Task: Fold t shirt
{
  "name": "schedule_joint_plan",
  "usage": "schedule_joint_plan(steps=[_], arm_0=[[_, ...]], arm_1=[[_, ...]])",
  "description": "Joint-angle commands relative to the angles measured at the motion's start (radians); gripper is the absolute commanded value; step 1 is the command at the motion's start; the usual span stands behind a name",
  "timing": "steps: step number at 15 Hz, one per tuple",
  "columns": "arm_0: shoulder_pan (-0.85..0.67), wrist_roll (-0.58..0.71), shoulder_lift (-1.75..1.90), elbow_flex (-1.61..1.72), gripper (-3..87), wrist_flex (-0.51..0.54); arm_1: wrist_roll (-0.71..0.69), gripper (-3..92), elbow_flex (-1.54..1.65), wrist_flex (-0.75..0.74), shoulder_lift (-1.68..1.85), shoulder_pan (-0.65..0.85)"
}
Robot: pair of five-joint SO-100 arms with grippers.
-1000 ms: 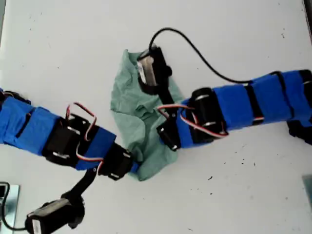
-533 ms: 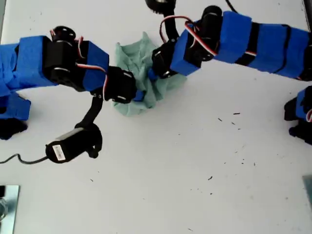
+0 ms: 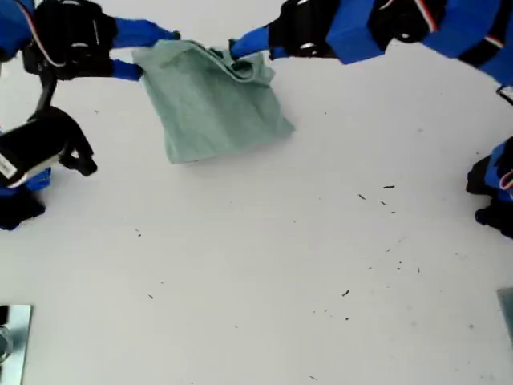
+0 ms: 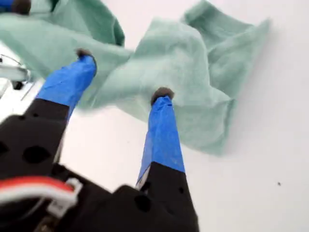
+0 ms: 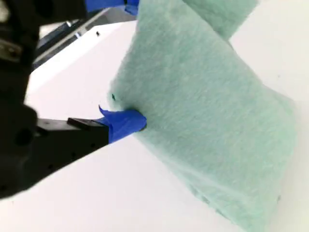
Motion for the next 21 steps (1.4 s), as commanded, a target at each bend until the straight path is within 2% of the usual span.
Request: schedule_joint_plan(steps=[1,2,5,9,11,13,16,17,18,19,20,21], arm_0=[[-0.009,0.009,0.078,0.141,32.7,-0.031],[0.009,0.014,0.109,0.213,32.6,-0.084],[0.041,0.049,0.193,0.339,32.2,-0.202],[0.074,0.072,0.380,0.492,30.6,-0.207],[0.219,-0.029,0.500,0.630,28.9,-0.215],[0.373,-0.153,0.726,0.845,25.8,-0.278],[0.515,-0.313,1.315,1.186,13.1,-0.261],[0.534,-0.327,1.259,1.230,7.5,-0.293],[0.545,-0.399,1.308,1.302,2.3,-0.296],[0.546,-0.436,1.307,1.355,-0.1,-0.331],[0.540,-0.500,1.308,1.401,0.1,-0.336],[0.526,-0.508,1.307,1.407,7.0,-0.314]], arm_1=[[0.058,31.9,0.092,0.114,0.133,0.049],[0.058,37.5,0.156,0.129,0.170,0.051],[0.097,38.5,0.357,0.115,0.322,0.040],[0.181,36.3,0.752,0.101,0.692,-0.048],[0.233,33.6,1.035,0.061,0.943,-0.135],[0.285,27.8,1.356,-0.005,1.250,-0.224],[0.410,17.4,1.741,0.126,1.776,-0.331],[0.454,11.7,1.813,0.183,1.809,-0.357],[0.480,8.2,1.887,0.201,1.809,-0.373],[0.492,8.2,1.960,0.210,1.807,-0.373],[0.492,8.5,1.968,0.195,1.795,-0.382],[0.483,9.8,1.971,0.187,1.810,-0.385]])
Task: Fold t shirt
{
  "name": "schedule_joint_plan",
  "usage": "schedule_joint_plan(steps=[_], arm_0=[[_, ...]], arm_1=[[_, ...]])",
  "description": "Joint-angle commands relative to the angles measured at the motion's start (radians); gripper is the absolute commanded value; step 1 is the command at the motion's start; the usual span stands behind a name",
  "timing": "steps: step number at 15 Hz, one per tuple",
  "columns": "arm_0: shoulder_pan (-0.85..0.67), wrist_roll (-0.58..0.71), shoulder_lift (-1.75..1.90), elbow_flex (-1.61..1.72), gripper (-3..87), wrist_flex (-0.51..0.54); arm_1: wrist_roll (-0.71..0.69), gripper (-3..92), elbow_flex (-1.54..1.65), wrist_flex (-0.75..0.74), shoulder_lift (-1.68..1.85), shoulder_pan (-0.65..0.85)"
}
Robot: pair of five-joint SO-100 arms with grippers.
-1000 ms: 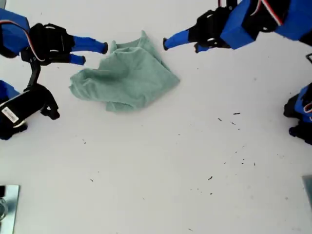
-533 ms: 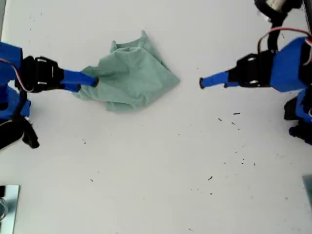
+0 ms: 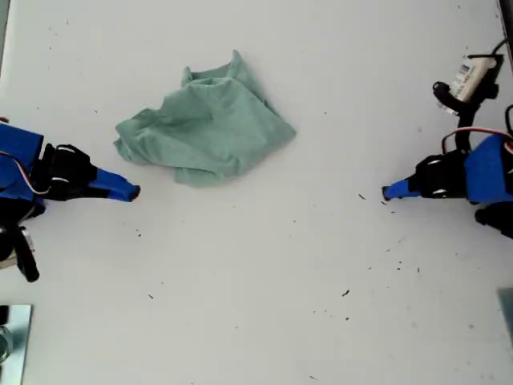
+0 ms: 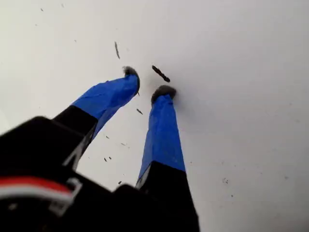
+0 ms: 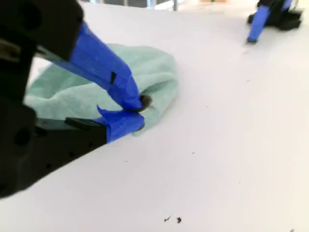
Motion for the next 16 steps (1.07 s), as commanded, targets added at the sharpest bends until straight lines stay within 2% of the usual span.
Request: schedule_joint_plan(steps=[1,2,4,16], arm_0=[[-0.032,0.110,0.009,0.020,14.9,-0.002],[-0.041,0.298,0.009,0.018,17.3,-0.002],[-0.040,0.344,0.009,0.026,17.2,-0.008],[-0.040,0.344,0.009,0.026,17.1,-0.008]], arm_1=[[-0.021,10.0,0.048,-0.021,0.015,-0.005],[-0.132,10.0,0.048,-0.021,0.015,0.020],[-0.676,10.2,0.046,-0.020,0.015,0.037],[-0.680,8.6,0.048,-0.023,0.015,0.029]])
